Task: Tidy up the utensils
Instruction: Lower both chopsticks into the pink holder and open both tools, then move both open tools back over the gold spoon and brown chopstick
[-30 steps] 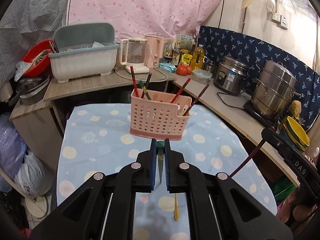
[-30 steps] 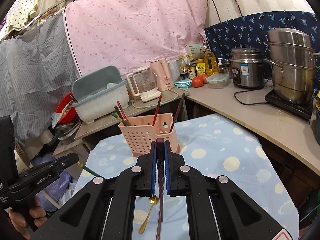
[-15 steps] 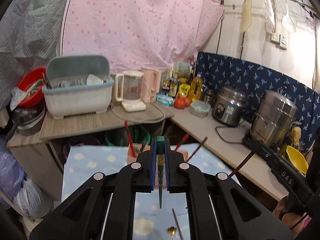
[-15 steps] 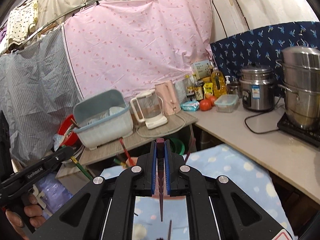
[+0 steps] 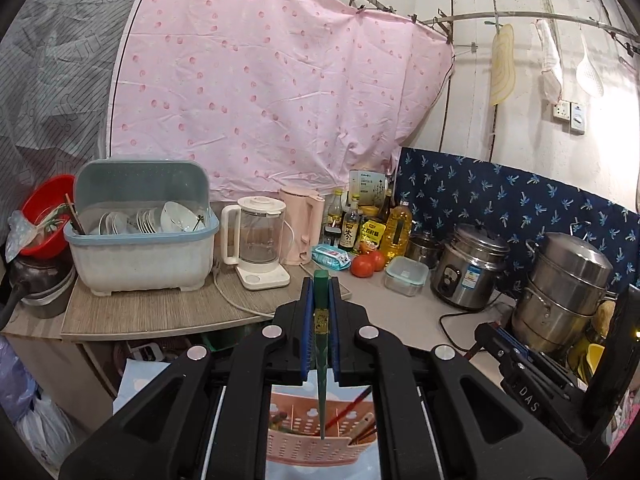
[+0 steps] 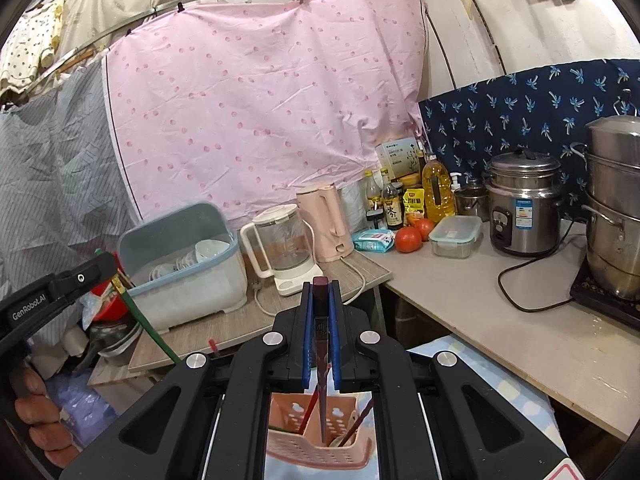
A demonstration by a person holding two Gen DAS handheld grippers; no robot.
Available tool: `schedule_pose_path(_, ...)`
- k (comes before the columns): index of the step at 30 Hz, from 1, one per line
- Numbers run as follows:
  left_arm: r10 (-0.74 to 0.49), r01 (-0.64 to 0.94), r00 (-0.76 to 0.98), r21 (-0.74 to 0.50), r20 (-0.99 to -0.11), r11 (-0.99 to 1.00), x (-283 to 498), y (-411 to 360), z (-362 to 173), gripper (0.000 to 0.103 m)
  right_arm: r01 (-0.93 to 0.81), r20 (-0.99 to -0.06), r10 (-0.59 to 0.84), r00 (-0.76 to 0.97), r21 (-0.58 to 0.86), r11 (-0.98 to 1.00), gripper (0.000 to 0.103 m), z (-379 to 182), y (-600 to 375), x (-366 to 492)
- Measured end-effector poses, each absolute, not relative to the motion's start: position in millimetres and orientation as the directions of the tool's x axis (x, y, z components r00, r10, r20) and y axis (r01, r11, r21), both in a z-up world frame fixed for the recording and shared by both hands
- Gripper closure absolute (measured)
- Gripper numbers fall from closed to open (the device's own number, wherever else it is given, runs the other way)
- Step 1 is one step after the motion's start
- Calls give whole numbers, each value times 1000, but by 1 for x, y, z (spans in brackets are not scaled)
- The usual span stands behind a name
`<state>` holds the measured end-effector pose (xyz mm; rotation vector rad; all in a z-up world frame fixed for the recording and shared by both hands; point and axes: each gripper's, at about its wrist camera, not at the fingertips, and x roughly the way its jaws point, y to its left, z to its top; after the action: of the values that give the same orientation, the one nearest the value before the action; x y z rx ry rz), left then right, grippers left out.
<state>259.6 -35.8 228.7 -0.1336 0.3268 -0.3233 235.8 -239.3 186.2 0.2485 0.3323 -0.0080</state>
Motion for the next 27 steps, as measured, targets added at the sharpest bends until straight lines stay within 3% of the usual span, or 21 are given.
schedule_pose_path(17, -316, 262, 857, -184, -406, 947, 303, -42, 174, 95, 31, -446, 74, 892, 224, 974, 95, 130, -222, 274)
schedule_pose_path(18, -306, 250, 859, -185, -411, 950, 303, -41, 172, 92, 35, -442, 71, 894, 227, 973, 90, 129, -222, 273)
schedule_pose_path(20, -307, 245, 854, -195, -420, 950, 303, -39, 171, 65, 45, -433, 60, 899, 228, 973, 74, 131, -222, 270)
schedule_pose_path(21, -304, 239, 857, -202, -416, 950, 301, -36, 171, 62, 47, -425, 58, 903, 233, 971, 72, 133, -223, 268)
schedule_pose_path(27, -305, 238, 857, -206, -416, 949, 293, -31, 173, 61, 48, -412, 49, 910, 223, 974, 72, 141, -221, 257)
